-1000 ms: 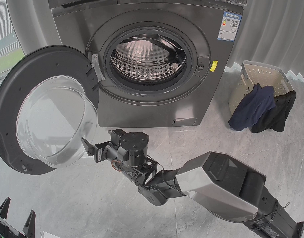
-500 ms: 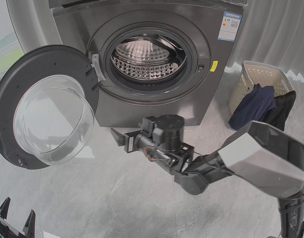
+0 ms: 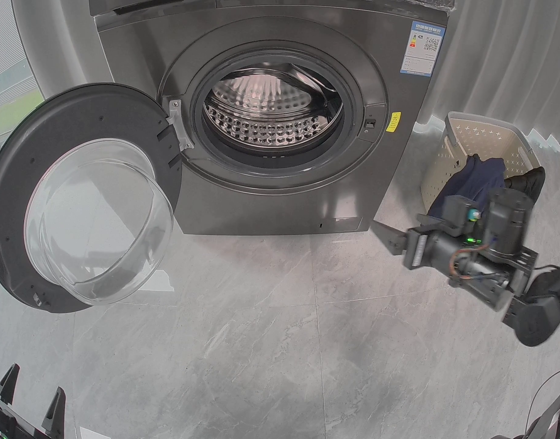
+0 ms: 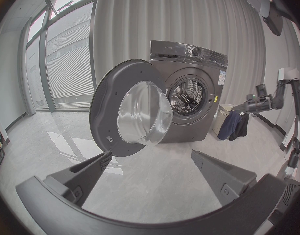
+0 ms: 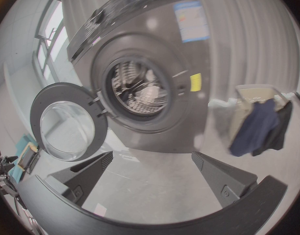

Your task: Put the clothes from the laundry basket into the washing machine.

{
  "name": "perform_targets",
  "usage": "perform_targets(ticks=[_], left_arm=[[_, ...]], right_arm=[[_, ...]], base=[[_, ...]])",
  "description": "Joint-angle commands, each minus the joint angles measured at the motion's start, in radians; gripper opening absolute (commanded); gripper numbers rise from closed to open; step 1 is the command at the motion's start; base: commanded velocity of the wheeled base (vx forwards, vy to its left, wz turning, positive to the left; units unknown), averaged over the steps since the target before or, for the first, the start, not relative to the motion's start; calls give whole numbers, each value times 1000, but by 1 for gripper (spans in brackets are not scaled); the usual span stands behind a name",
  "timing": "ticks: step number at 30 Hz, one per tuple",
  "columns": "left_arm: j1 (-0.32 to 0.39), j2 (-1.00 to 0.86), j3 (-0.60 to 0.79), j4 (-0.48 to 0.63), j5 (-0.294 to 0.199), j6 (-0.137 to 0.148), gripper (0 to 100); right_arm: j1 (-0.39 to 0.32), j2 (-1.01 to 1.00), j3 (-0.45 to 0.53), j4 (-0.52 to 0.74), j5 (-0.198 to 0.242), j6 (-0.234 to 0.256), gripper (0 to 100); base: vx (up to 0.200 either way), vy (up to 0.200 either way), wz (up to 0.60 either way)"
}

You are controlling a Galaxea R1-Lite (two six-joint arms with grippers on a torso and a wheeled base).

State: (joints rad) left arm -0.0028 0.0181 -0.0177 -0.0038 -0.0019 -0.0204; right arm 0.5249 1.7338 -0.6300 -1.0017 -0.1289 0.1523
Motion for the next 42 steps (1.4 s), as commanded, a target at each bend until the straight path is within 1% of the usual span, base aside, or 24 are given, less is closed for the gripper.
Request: perform_targets(ticks=[1,2,3,6,9,11,14,15,18,20,22,23,24,25,26,27,28,29,31,32,35,38,41,42], left_arm=[[0,-17,18,-1,0,0,100],[0,-17,18,1,0,0,100],[0,-17,18,-1,0,0,100],[0,-17,18,-1,0,0,100],[0,-17,18,-1,0,0,100],[0,-17,18,-1,0,0,100],[0,-17,18,-1,0,0,100],[0,-17,18,-1,0,0,100],[0,-17,18,-1,0,0,100],[0,-17,18,-1,0,0,100],[0,-17,18,-1,0,0,100],[0,-17,18,-1,0,0,100],[0,-17,18,-1,0,2,100],[0,-17,18,-1,0,2,100],[0,-17,18,-1,0,2,100],[0,-17,18,-1,0,0,100],[0,-17,18,-1,3,0,100],[0,-17,18,-1,5,0,100],[0,-17,18,-1,5,0,100],[0,-17,18,1,5,10,100],[0,-18,18,1,8,20,100],[1,-18,18,1,7,17,100],[3,-18,18,1,5,27,100],[3,-18,18,1,3,20,100]], right_arm=[[-284,-751,630,12,32,-73,100],[-286,-803,630,71,29,-62,100],[-298,-892,627,183,32,-60,100],[-341,-1171,630,443,35,-65,100],[-368,-1415,628,727,35,-89,100],[-388,-1560,630,856,35,-91,100],[-395,-1648,621,974,35,-83,100],[-395,-1648,621,976,35,-82,100],[-405,-1648,630,931,9,-71,100],[-422,-1646,630,930,-29,-70,100],[-448,-1646,630,930,-37,-76,100],[-476,-1659,628,936,-28,-86,100],[-516,-1679,627,954,6,-97,100],[-542,-1709,622,986,52,-100,100],[-545,-1722,619,1006,74,-102,100],[-542,-1726,618,1019,83,-106,100],[-542,-1723,618,1020,86,-108,100],[-540,-1731,618,1029,97,-117,100],[-540,-1732,621,1023,101,-139,100],[-540,-1732,622,1022,112,-151,100],[-542,-1732,628,1005,114,-151,100],[-543,-1734,630,999,114,-151,100],[-540,-1734,630,1000,111,-139,100],[-539,-1734,630,1000,111,-143,100]], base=[[0,0,0],[0,0,0],[0,0,0],[0,0,0],[0,0,0],[0,0,0],[0,0,0],[0,0,0],[0,0,0],[0,0,0],[0,0,0],[0,0,0],[0,0,0],[0,0,0],[0,0,0],[0,0,0],[0,0,0],[0,0,0],[0,0,0],[0,0,0],[0,0,0],[0,0,0],[0,0,0],[0,0,0]])
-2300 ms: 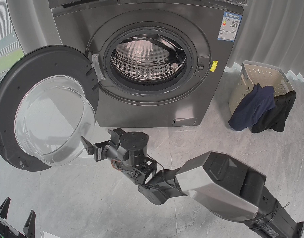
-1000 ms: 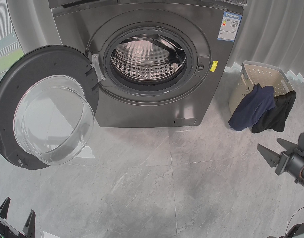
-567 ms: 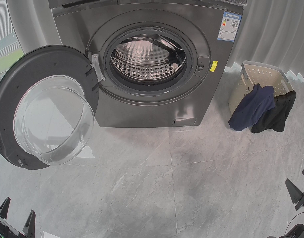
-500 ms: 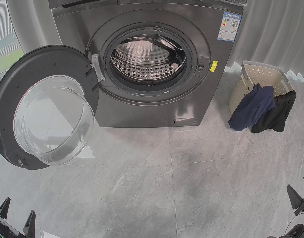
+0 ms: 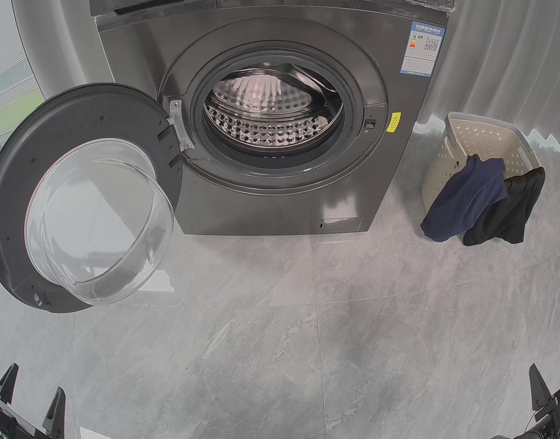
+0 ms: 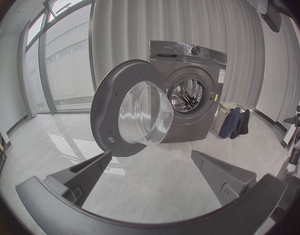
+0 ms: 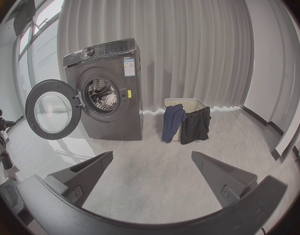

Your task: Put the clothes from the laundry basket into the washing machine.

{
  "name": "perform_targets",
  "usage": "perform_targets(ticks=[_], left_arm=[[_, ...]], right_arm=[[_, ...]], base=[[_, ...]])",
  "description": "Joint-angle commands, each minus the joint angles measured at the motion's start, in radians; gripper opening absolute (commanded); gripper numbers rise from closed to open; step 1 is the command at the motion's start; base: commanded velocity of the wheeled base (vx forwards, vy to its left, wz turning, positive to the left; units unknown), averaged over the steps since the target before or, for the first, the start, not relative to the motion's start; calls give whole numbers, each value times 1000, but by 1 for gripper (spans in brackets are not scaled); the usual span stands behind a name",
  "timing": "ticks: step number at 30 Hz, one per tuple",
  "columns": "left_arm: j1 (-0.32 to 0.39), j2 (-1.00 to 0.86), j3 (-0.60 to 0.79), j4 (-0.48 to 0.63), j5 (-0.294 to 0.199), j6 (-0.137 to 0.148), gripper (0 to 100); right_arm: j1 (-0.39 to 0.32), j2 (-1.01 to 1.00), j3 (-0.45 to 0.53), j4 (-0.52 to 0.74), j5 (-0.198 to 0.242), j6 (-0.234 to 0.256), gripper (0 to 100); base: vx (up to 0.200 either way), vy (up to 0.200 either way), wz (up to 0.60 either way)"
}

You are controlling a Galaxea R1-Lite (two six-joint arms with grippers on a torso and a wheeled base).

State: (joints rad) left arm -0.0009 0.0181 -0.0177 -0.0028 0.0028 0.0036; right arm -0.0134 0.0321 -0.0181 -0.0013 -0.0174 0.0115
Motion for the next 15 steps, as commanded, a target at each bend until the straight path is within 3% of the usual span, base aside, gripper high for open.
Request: perform_targets(ticks=[1,5,9,15], left_arm=[[-1,-17,18,0,-1,-10,100],[-1,-18,18,-2,-10,3,100],[-1,-17,18,0,2,-14,100],[-2,-17,18,0,-12,-5,100]], right_arm=[[0,-32,18,-2,1,-7,100],[0,-32,18,-2,1,-7,100],[-2,-32,18,0,1,-5,100],[0,-32,18,0,1,-7,100]], base=[[0,0,0],[0,0,0],[0,0,0],[0,0,0]])
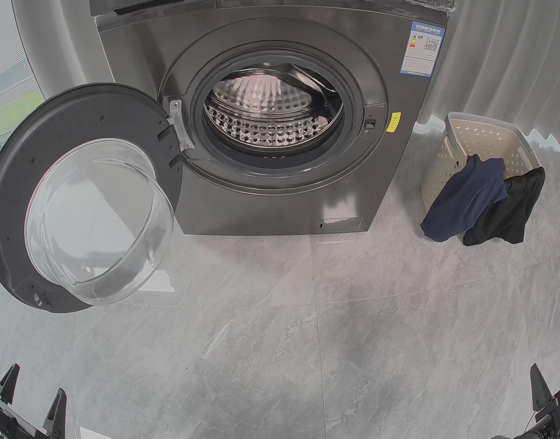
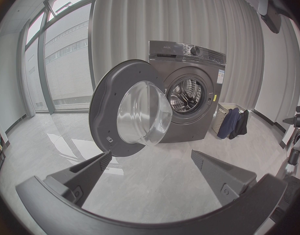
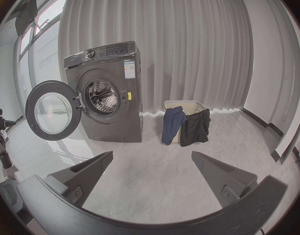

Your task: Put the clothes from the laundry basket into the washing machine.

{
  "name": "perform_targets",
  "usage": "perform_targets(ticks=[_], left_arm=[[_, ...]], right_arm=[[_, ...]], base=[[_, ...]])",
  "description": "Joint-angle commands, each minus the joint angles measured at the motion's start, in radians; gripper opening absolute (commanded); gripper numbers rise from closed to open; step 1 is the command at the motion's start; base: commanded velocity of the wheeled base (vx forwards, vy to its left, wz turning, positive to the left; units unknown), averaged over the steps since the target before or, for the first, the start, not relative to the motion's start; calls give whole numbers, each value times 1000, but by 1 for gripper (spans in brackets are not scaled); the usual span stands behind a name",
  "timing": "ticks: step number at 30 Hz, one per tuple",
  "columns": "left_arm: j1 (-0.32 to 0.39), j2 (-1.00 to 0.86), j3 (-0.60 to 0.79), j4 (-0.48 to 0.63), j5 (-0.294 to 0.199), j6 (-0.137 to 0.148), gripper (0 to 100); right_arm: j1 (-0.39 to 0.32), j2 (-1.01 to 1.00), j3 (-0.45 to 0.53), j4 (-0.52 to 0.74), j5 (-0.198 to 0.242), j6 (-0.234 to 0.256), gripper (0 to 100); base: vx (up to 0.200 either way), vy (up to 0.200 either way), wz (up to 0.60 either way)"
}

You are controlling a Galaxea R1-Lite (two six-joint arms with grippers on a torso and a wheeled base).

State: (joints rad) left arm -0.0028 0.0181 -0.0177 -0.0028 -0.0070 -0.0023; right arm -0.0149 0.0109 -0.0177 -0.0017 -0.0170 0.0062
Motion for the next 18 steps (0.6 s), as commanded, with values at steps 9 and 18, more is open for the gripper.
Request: perform_targets(ticks=[9,18], left_arm=[[0,-12,16,0,1,-24,100],[0,-12,16,1,-5,-5,100]], right_arm=[[4,-11,18,-1,0,-5,100],[1,-11,18,-1,2,-8,100]], base=[[0,0,0],[0,0,0]])
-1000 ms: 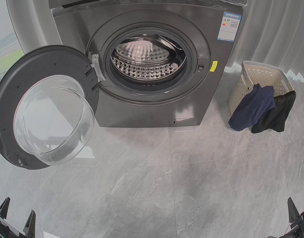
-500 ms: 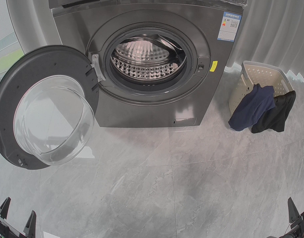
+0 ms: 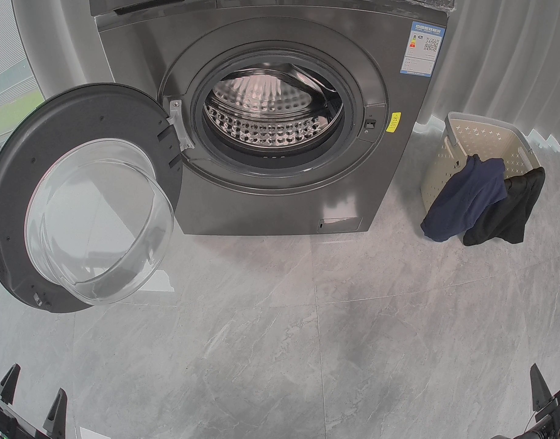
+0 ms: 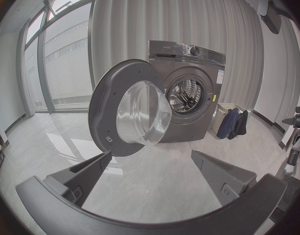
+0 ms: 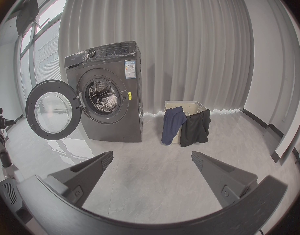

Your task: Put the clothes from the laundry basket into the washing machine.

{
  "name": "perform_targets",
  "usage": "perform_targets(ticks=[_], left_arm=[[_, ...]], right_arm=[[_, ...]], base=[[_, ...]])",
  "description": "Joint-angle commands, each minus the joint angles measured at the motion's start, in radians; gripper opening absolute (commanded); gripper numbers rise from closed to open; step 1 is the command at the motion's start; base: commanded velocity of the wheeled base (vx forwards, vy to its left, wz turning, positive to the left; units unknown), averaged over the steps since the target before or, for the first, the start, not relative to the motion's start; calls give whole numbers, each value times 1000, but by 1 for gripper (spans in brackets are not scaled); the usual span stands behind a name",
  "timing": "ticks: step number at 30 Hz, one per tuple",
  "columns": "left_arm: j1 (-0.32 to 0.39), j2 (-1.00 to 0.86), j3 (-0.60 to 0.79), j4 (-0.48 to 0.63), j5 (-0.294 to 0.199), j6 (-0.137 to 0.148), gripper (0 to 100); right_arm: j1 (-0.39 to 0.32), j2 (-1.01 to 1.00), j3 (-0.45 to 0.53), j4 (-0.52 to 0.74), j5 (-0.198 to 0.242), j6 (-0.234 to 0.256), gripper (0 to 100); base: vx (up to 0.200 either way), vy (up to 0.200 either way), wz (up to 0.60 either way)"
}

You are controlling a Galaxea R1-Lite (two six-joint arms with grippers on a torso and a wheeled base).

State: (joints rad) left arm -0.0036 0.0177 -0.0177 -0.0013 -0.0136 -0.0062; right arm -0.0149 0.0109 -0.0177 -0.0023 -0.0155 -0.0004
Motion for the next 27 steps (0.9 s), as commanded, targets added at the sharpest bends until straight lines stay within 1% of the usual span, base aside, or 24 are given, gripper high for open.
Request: perform_targets(ticks=[1,5,6,8,12,14,15,16,17,18,19,21,23,25,27], left_arm=[[1,-12,16,0,1,0,100],[1,-12,16,0,1,-1,100],[1,-12,16,0,1,-8,100],[1,-12,16,0,1,-11,100],[-6,10,15,3,-6,15,100],[-7,21,18,0,-3,6,100],[-3,-4,16,0,7,-20,100],[-3,-4,16,0,7,-20,100],[-3,-8,16,0,11,-37,100],[-3,-8,16,0,9,-23,100],[-3,-8,16,1,4,-1,100],[-3,-8,16,0,-5,18,100],[-3,-8,15,3,-5,11,100],[-1,-8,16,0,-5,6,100],[-1,-10,18,-2,-3,8,100]], right_arm=[[1,-11,18,-1,0,-1,100],[3,-11,18,-1,0,0,100],[3,-11,18,-1,0,-1,100],[3,-11,18,-1,2,-3,100],[-2,-11,18,-1,2,-3,100],[-4,-11,18,-1,0,2,100],[3,-11,18,-1,0,7,100],[3,-11,18,-1,0,7,100],[6,-11,18,-2,0,5,100],[3,-11,18,-1,2,-3,100],[0,-11,18,1,3,-7,100],[-2,-11,18,-1,11,-18,100],[-2,-11,18,-1,11,-4,100],[-2,-11,18,-1,11,-6,100],[-2,-11,18,-1,11,-6,100]], base=[[0,0,0],[0,0,0],[0,0,0],[0,0,0],[0,0,0],[0,0,0],[0,0,0],[0,0,0],[0,0,0],[0,0,0],[0,0,0],[0,-200,0],[0,-200,0],[0,-200,0],[0,-200,0]])
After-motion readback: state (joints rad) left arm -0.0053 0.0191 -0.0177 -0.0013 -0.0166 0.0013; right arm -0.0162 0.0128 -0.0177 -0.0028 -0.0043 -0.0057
